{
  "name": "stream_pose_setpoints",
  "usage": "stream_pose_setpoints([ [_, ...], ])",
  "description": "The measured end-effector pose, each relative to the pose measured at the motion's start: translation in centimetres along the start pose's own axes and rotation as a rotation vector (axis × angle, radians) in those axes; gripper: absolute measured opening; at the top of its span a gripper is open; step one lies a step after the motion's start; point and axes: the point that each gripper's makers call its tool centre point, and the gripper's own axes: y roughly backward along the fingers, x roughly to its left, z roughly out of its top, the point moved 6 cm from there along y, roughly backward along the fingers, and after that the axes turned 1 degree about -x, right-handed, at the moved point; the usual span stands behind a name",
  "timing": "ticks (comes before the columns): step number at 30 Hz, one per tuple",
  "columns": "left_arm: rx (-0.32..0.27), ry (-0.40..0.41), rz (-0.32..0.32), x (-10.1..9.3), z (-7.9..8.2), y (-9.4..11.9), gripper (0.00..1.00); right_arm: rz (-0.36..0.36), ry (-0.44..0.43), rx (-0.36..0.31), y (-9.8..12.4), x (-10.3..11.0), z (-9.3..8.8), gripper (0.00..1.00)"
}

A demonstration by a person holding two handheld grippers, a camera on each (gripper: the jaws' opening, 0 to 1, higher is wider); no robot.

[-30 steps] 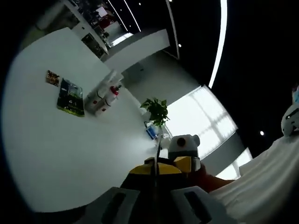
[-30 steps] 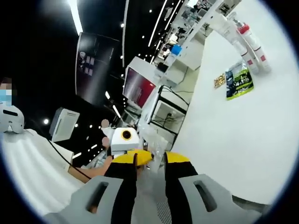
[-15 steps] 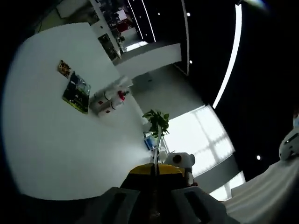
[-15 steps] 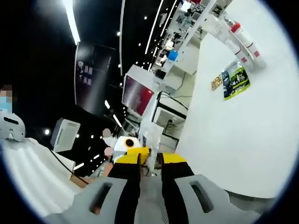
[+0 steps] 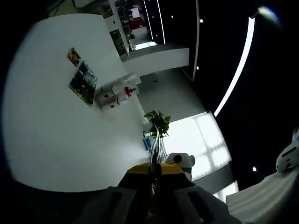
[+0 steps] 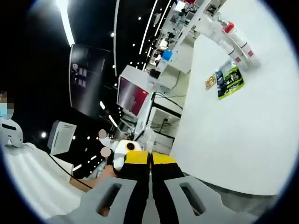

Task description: Arrange the skincare products in the storage area until every visible bottle or jar stands upright without overlapping.

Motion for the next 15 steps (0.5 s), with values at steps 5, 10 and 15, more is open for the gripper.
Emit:
stream_pose_setpoints([
  [5,-0.047,0.004,0.017,0.1,1.3,0.6,0.11,-0.003,-0.011,0.043,0.1,0.0,0.1,0.00],
  [10,-0.021,-0.021,0.005,-0.1,1.4,1.0,0.04,0.001,-0.026,0.079,0.3,0.0,-0.2,0.00],
  [15,-0.003,-0.064,0.012,0.0,1.4,1.1,0.01,0.002,-0.045,0.065,0.4,-0.3,-0.4,0.00],
])
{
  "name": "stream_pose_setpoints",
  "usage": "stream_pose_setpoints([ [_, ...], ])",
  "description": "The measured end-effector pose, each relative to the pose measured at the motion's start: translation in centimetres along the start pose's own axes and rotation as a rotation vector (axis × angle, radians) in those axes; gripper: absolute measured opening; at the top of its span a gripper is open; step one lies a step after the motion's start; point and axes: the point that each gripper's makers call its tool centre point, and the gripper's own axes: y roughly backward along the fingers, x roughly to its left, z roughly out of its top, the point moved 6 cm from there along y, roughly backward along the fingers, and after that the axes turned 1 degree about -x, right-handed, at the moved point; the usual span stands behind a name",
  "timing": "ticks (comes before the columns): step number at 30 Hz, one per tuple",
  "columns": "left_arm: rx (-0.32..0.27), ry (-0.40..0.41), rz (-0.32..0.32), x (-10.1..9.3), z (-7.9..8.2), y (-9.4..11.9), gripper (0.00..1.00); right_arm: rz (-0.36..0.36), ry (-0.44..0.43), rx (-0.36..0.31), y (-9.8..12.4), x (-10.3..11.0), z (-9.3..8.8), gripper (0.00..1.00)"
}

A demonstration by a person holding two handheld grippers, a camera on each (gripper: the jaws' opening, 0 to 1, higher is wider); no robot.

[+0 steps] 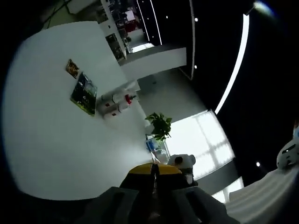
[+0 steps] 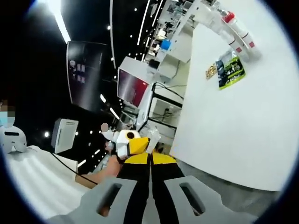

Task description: Arrange the skincare products in the storage area until every visible bottle or jar stands upright without overlapping.

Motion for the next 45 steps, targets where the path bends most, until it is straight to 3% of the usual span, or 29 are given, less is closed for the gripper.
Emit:
stream_pose_setpoints([
  [5,0.032,0.002,-0.009,0.1,-0.4,0.0,0.01,-0.005,-0.024,-0.050,0.5,-0.4,0.4,0.00],
  [10,0.087,-0.011,-0.001,0.3,-1.2,0.0,0.01,-0.034,0.003,-0.042,0.8,-0.6,0.6,0.00],
  [13,0.088,-0.020,0.013,0.6,-1.2,0.1,0.00,-0.060,0.069,-0.019,0.6,-0.6,0.4,0.00],
  [19,0.056,0.003,-0.003,0.7,-0.6,0.3,0.00,-0.058,0.156,-0.039,0.1,-0.2,1.0,0.00],
  [25,0.053,-0.011,-0.011,0.7,0.5,0.1,0.00,-0.068,0.210,-0.073,-0.2,0.0,1.5,0.11],
  [28,0.047,-0.016,-0.008,0.9,1.1,0.1,0.00,-0.108,0.332,-0.096,0.2,0.0,1.9,0.14],
  [32,0.037,-0.018,-0.007,1.2,2.2,0.1,0.00,-0.210,0.490,-0.138,1.0,-0.1,2.3,0.31],
  [38,0.052,-0.046,0.009,1.8,4.7,0.1,0.00,-0.366,0.672,-0.110,1.6,-1.2,1.6,0.44],
  [41,0.055,-0.058,0.017,2.2,5.9,0.1,0.00,-0.419,0.759,-0.078,1.4,-1.5,0.9,0.47],
  [45,0.065,-0.076,0.033,2.8,7.8,-0.1,0.00,-0.451,0.799,-0.073,1.4,-1.9,0.4,0.46],
])
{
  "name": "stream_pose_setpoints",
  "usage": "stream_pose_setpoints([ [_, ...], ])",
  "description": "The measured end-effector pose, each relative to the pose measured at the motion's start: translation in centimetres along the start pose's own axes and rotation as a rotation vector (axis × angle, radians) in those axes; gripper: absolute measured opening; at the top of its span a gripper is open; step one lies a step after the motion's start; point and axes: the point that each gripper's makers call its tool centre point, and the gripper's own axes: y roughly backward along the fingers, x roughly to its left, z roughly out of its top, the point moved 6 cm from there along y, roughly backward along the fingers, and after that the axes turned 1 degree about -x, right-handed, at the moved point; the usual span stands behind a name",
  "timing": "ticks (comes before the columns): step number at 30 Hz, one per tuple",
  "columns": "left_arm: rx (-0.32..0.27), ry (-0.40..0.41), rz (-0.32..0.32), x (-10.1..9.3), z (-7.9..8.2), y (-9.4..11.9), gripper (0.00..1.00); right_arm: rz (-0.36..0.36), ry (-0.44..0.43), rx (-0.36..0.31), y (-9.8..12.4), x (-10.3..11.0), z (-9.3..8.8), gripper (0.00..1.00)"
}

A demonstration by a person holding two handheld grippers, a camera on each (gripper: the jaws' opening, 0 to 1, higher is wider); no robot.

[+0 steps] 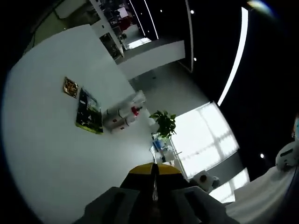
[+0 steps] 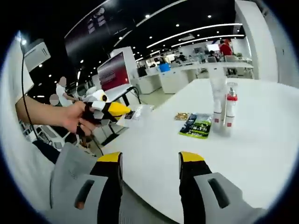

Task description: Arrange the skincare products in the storage area until every visible bottle or jar stands upright without overlapping.

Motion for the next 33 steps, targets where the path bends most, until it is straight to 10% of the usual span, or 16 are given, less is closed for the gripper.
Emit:
stream_pose_setpoints([
  [11,0.020,-0.010,0.010,2.3,4.3,-1.6,0.00,-0.058,0.064,-0.032,0.7,-0.3,-0.6,0.53],
  [33,0.084,0.049,0.071,7.9,8.4,-3.1,0.00,-0.135,0.177,0.139,-0.7,-1.1,-2.5,0.45],
])
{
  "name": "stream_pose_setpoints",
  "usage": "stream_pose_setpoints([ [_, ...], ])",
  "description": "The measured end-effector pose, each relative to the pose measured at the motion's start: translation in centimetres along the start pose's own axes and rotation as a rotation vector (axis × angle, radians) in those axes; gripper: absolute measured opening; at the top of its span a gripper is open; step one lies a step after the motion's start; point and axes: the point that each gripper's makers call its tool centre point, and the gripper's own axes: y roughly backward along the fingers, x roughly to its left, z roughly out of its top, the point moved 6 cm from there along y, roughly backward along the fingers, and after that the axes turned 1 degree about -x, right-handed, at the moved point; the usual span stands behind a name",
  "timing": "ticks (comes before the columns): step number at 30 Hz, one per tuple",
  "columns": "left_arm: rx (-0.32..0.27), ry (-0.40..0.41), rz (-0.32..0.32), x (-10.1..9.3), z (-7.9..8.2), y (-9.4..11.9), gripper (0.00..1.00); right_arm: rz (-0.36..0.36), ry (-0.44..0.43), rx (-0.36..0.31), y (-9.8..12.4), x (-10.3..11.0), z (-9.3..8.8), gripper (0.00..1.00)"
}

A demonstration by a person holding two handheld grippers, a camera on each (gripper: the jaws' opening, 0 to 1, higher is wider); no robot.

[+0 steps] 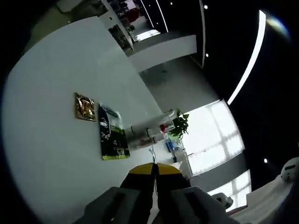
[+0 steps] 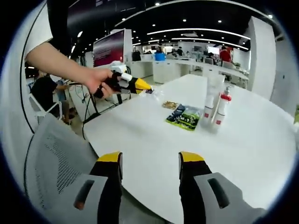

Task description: Arrange the skincare products in the storage area until every visible bottle or jar stands upright without overlapping.

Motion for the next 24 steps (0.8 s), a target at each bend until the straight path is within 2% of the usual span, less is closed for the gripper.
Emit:
stream_pose_setpoints([
  [10,-0.017,0.040,0.079,3.5,2.1,-0.7,0.01,-0.020,0.004,0.040,-0.3,-0.3,-0.5,0.43],
  [14,0.012,0.043,0.142,5.2,2.6,-1.1,0.01,-0.027,-0.008,0.047,-0.3,-0.5,-0.7,0.43],
  [20,0.011,0.057,0.169,6.2,3.6,-2.0,0.01,-0.027,-0.004,0.062,-0.4,-0.5,-0.9,0.41],
  [24,0.032,0.055,0.194,7.2,3.7,-2.7,0.01,-0.019,0.001,0.078,-0.5,-0.4,-1.1,0.41],
])
